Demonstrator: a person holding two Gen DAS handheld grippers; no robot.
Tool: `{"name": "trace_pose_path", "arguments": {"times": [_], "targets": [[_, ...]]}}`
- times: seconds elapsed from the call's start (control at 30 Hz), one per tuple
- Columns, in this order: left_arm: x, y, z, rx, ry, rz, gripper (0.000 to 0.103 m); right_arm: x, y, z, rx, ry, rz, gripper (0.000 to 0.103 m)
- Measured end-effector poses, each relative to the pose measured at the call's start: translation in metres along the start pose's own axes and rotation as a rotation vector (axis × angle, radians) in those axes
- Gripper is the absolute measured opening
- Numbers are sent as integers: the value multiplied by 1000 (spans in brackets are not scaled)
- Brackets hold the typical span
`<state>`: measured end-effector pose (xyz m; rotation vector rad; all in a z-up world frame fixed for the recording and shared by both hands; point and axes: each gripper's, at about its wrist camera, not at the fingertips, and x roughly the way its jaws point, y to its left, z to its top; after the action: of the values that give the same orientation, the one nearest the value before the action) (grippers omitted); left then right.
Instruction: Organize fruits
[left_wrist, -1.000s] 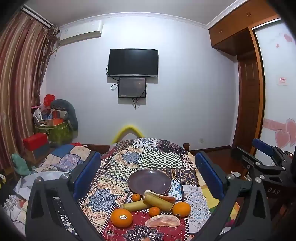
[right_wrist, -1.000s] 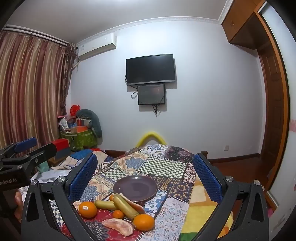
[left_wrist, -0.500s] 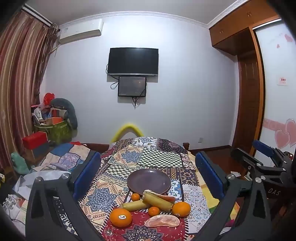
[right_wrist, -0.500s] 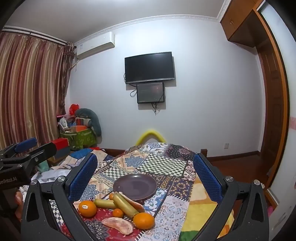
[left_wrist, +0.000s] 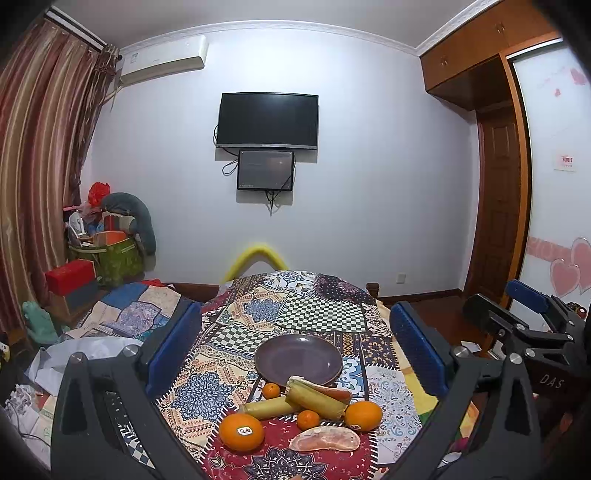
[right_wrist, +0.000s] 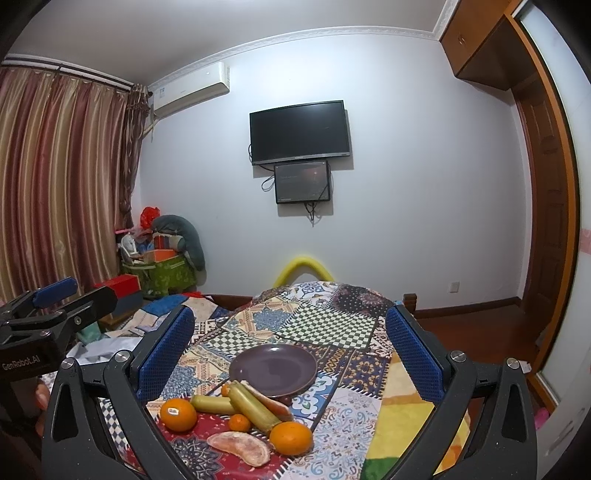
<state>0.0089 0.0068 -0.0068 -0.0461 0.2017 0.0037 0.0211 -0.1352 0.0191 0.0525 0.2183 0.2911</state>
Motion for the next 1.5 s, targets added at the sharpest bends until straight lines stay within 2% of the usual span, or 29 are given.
{"name": "trace_pose_path", "arguments": {"times": [1.5], "targets": [[1, 2, 0, -3, -2, -1, 103, 3, 4, 0, -2, 21, 10, 103]]}}
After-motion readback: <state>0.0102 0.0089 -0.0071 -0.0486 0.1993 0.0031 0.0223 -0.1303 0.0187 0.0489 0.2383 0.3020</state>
